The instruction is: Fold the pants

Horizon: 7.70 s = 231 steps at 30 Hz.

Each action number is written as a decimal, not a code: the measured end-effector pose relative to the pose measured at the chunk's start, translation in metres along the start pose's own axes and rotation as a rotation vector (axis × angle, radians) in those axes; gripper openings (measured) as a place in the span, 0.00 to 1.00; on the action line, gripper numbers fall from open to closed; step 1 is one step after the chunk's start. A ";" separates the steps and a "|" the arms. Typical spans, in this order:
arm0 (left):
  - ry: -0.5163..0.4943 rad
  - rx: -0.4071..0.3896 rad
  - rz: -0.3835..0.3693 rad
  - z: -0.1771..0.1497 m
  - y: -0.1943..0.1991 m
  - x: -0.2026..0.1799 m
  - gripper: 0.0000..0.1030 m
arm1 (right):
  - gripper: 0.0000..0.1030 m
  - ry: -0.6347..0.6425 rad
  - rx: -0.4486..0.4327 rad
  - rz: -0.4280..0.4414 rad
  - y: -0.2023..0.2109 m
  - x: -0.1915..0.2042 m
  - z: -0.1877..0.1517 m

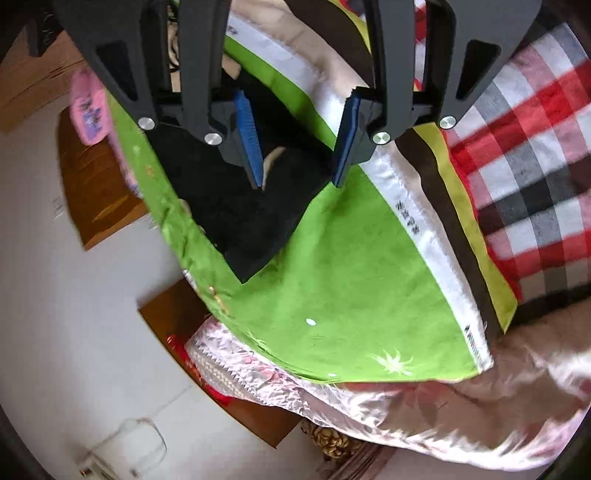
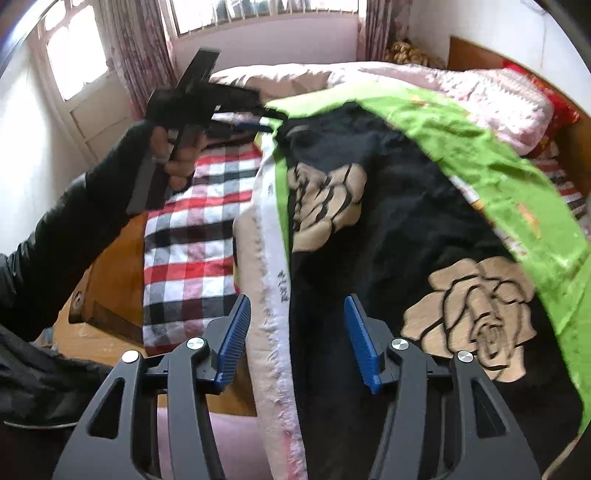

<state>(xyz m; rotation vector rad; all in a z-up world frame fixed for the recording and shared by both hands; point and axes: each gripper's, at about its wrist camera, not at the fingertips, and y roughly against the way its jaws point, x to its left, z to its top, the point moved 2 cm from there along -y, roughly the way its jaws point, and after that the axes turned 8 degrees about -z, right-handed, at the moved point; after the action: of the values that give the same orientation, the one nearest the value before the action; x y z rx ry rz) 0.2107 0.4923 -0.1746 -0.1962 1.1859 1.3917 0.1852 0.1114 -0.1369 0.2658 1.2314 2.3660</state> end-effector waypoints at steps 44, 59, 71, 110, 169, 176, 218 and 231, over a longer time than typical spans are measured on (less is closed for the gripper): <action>-0.595 0.295 0.253 -0.028 -0.122 -0.130 0.68 | 0.68 -0.275 0.054 -0.277 0.016 -0.116 -0.048; -0.651 0.214 0.398 -0.022 -0.145 -0.132 0.82 | 0.86 -0.585 0.157 -0.433 0.104 -0.169 -0.228; -0.658 0.192 0.413 -0.025 -0.146 -0.130 0.85 | 0.87 -0.798 0.159 -0.592 0.184 -0.168 -0.334; -1.195 0.678 -0.168 -0.382 -0.244 -0.433 0.99 | 0.87 -0.904 -0.028 -0.557 0.240 -0.187 -0.396; -0.238 0.158 -0.283 -0.159 0.024 -0.118 0.98 | 0.89 -0.531 -0.151 -0.420 0.135 -0.069 -0.174; 0.003 0.006 -0.022 -0.082 0.062 -0.023 0.98 | 0.89 -0.267 -0.170 -0.238 0.052 -0.030 -0.035; 0.346 0.139 -0.363 -0.046 -0.027 -0.019 0.97 | 0.06 -0.039 -0.029 -0.092 -0.102 0.017 0.108; 0.313 0.076 -0.293 -0.032 -0.040 -0.002 0.39 | 0.81 -0.302 -0.149 -0.031 0.024 -0.029 0.006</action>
<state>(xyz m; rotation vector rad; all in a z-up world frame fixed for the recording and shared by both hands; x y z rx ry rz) 0.2276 0.4575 -0.2088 -0.5278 1.4017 1.0817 0.2056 0.0896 -0.1125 0.5289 0.9082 2.2739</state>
